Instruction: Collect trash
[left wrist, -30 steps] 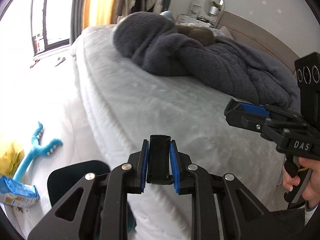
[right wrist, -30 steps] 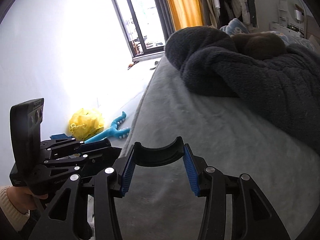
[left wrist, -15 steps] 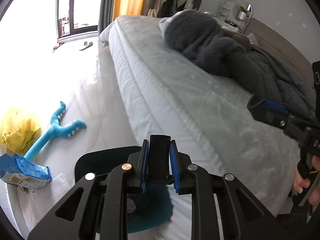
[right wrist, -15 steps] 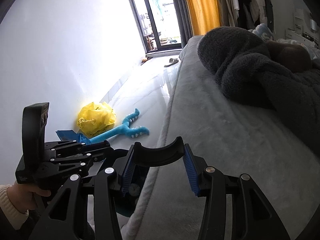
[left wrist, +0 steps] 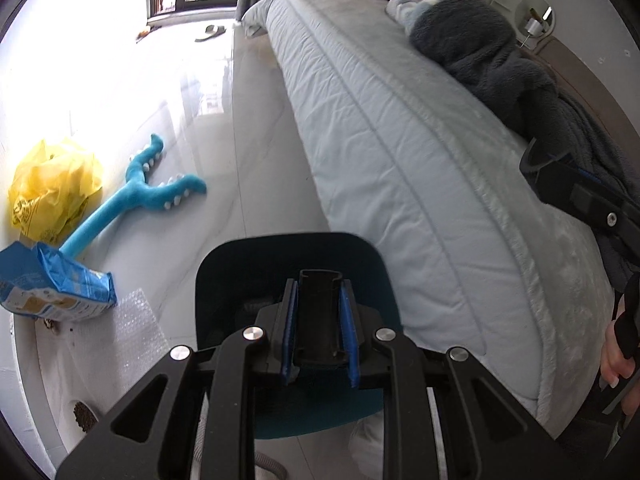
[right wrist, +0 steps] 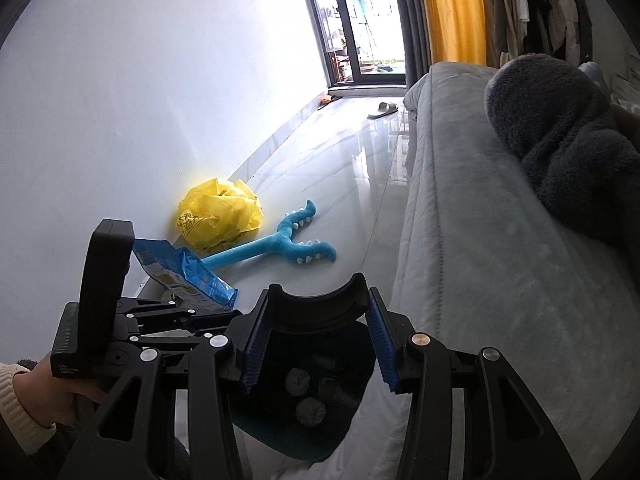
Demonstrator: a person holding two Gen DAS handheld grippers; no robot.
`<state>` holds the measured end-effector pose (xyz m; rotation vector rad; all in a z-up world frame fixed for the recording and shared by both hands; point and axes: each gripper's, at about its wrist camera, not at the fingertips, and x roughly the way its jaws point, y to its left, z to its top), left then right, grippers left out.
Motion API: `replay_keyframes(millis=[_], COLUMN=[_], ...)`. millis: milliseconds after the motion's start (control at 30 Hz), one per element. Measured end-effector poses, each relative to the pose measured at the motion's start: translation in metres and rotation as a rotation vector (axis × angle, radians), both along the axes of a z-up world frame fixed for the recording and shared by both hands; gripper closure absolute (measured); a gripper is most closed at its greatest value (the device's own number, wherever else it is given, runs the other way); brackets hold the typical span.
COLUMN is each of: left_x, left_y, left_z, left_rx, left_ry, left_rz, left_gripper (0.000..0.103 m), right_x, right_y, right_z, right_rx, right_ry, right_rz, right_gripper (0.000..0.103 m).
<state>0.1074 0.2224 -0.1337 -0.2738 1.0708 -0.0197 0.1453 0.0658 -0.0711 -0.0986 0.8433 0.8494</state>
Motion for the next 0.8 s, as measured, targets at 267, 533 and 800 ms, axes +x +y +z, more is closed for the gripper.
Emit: replay_keyframes(millis=[267,533,800], left_x=[-0.009,-0.019,-0.029], left_y=[0.025,0.050,0.064], left_z=[-0.011,0.003,0.029], left_rx=[-0.015,0.019,0.037], left_ry=[0.047,-0.009,-0.135], left_rz=[0.032,0.086,0.094], left_gripper=[0.045,0.025,0.010], right_x=[-0.002,0.004,0.003], right_y=[0.037,0.059,0.074], right_z=[-0.015,-0.043,-0.072], right_rx=[-0.029,-0.105,-0.167], right_ry=[0.023,0.067,0.130], right_rz=[0.041,0.037,0.042], right_gripper=[0.056,0.056,0.056])
